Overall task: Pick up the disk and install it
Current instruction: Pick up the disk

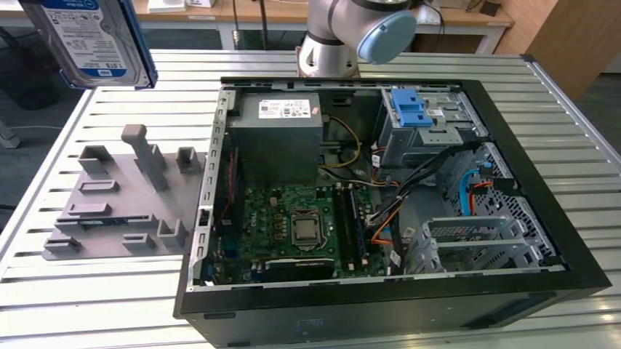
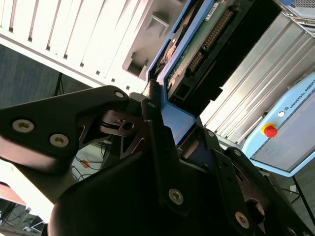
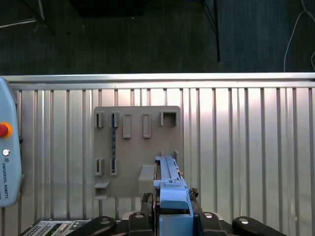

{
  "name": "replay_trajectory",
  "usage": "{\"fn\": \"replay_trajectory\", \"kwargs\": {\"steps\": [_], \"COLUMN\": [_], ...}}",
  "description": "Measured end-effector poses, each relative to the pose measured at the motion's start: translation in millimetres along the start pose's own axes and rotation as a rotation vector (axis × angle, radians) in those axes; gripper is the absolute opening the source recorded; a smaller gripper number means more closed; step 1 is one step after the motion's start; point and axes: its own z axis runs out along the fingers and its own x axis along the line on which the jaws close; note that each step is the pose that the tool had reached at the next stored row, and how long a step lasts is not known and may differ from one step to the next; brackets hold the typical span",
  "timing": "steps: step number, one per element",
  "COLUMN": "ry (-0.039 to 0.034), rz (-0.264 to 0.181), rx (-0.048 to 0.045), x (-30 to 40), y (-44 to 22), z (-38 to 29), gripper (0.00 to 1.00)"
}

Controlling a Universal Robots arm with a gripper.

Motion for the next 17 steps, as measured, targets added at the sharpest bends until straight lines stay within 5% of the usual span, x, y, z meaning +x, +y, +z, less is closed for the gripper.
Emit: {"fn": "replay_trajectory", "kwargs": {"steps": [7, 17], "ry": [0.0, 0.0], "rz": [0.0, 0.0], "rx": [0.0, 0.0], "x": [1.3, 16.9], "y": [-3.3, -3.7], "z": [0.0, -0.1], "gripper": [0.36, 0.36]}}
